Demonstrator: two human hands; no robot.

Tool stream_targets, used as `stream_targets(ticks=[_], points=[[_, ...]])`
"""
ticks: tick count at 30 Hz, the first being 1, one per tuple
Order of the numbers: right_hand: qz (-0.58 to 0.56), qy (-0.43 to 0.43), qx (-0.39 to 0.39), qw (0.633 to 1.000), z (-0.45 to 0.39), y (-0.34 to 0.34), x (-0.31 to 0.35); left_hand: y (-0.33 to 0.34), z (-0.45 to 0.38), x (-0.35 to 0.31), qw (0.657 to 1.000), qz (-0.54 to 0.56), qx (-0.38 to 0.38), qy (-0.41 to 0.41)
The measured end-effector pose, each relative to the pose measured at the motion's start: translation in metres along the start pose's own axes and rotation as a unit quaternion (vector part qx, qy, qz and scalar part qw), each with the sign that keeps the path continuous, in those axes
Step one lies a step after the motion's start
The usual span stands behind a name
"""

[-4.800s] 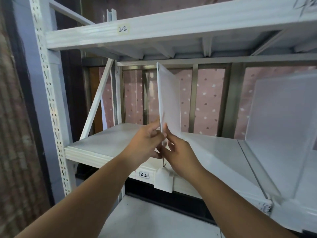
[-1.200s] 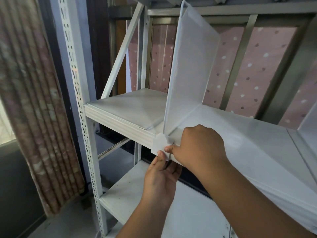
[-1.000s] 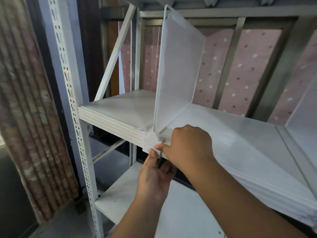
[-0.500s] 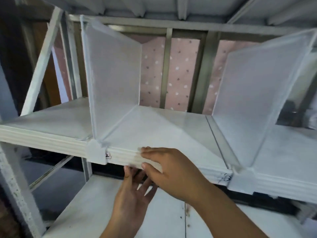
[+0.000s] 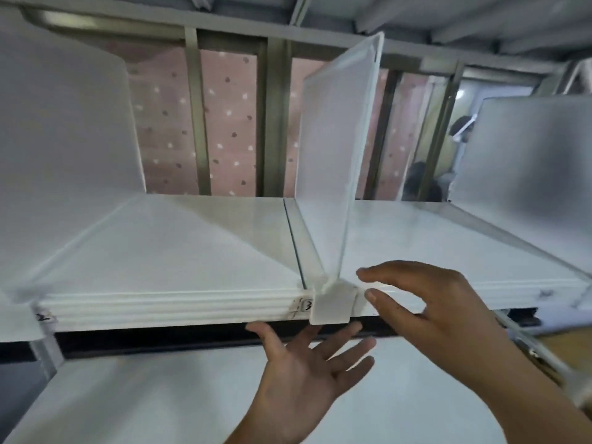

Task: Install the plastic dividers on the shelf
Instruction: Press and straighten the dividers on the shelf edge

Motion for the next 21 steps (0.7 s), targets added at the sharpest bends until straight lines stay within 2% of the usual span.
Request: stream_targets(ticks=[3,5,10,15,21], points=[[0.031,0.039,0.059,0.997,-0.014,0.003,-0.027,0.008,-0.009,0.002,1.000,0.010,0.027,0.009],[0.060,0.035,0.109,0.992,-0.025,0.017,-0.038,0.012,-0.012,0.003,0.999,-0.003,0.033,0.028],[0.070,0.033,0.227,0.971,-0.047,0.045,-0.054,0.014,-0.016,0.004,0.997,0.018,-0.002,0.075],[0.089,0.037,0.203,0.974,-0.047,0.053,-0.062,0.005,-0.022,0.002,0.991,0.003,-0.056,0.118],[0.108,0.016,0.146,0.983,-0.040,0.059,-0.063,-0.008,-0.024,-0.004,0.988,-0.029,-0.057,0.141]])
Point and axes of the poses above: each hand's wrist, its own z-axis away from the middle knuckle, its own y-axis out of the palm, x = y × z, the point moved 1 cm from there along -z, towards the middle knuckle, and after that the axes turned 7 degrees about z, right-handed, at the moved point
